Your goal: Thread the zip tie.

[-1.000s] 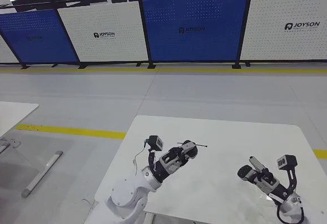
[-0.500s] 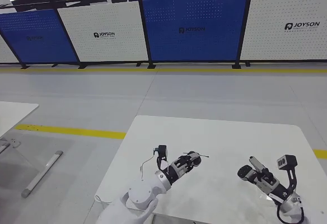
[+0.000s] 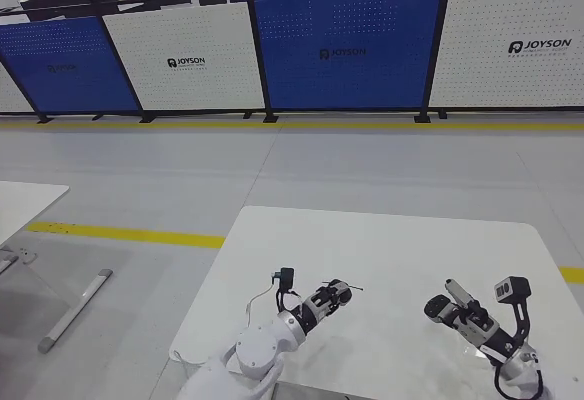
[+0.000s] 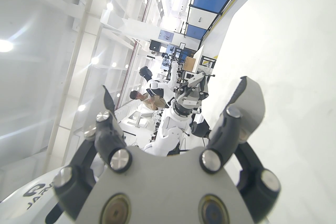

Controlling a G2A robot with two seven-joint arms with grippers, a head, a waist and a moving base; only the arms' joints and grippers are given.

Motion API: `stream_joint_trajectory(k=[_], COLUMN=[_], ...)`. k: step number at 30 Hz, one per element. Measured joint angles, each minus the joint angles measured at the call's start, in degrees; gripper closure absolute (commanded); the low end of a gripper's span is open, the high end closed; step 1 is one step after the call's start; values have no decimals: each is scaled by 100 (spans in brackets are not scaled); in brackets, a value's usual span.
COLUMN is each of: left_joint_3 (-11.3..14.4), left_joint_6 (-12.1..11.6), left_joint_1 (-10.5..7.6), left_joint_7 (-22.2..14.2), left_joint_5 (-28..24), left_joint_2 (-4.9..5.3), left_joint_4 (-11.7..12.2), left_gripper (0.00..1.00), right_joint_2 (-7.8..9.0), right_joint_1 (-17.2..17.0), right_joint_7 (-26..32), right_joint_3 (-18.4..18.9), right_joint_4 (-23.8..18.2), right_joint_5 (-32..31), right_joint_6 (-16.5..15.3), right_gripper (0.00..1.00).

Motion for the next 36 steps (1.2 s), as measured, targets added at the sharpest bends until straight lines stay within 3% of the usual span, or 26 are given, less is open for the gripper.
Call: stream_joint_trajectory(k=[4, 7, 14, 18, 27, 36], left_joint_3=[-24, -102, -519, -688, -688, -381], left_joint_6=[-167, -400, -1162, -1225, -1143, -869], left_joint_1=[28, 104, 575, 786, 788, 536], left_joint_7=[-21, -23, 116, 145, 157, 151], left_joint_5=[-111, -311, -740, -688, -687, -442], left_joint_2=[-4, -3, 39, 66, 66, 18], left_joint_4=[-9, -288, -1619, -2099, -2057, -1125], left_gripper=[100, 100, 100, 100, 100, 100], right_joint_2=[0, 0, 0, 0, 0, 0], right_joint_1=[0, 0, 0, 0, 0, 0], right_joint_7=[0, 0, 0, 0, 0, 0], right_joint_3=[0, 0, 0, 0, 0, 0], right_joint_4=[0, 0, 0, 0, 0, 0], right_joint_5=[0, 0, 0, 0, 0, 0], right_joint_6=[0, 0, 0, 0, 0, 0], right_gripper=[0, 0, 0, 0, 0, 0])
